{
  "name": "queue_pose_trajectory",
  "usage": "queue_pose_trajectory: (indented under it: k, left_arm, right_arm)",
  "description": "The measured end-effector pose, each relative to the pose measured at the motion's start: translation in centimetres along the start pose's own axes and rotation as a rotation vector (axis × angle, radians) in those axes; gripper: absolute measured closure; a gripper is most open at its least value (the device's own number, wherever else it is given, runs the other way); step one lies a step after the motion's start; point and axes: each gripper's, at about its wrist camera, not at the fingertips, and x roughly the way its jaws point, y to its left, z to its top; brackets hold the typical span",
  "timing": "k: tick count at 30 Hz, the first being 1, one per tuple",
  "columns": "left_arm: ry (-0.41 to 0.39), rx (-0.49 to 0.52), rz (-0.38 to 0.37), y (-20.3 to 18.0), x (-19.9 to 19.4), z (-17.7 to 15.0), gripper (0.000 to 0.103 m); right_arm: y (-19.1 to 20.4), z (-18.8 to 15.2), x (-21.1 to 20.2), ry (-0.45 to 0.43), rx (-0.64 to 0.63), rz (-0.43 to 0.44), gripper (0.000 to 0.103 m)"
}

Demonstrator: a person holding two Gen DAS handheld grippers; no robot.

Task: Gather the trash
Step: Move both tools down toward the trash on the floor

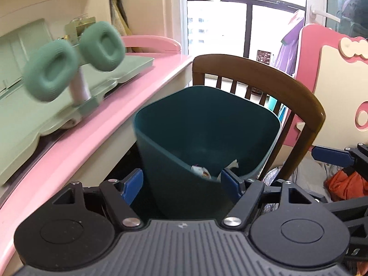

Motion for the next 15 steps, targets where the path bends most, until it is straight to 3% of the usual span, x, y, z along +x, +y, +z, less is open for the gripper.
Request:
queue_pose_trajectory:
  k: [15]
  left_arm:
    - [0.001, -0.015, -0.014, 4.0, -7.5, -7.5, 0.029]
  right_arm:
    - [5.7, -5.0, -4.8, 0.015, -0.002, 0.082, 0.013]
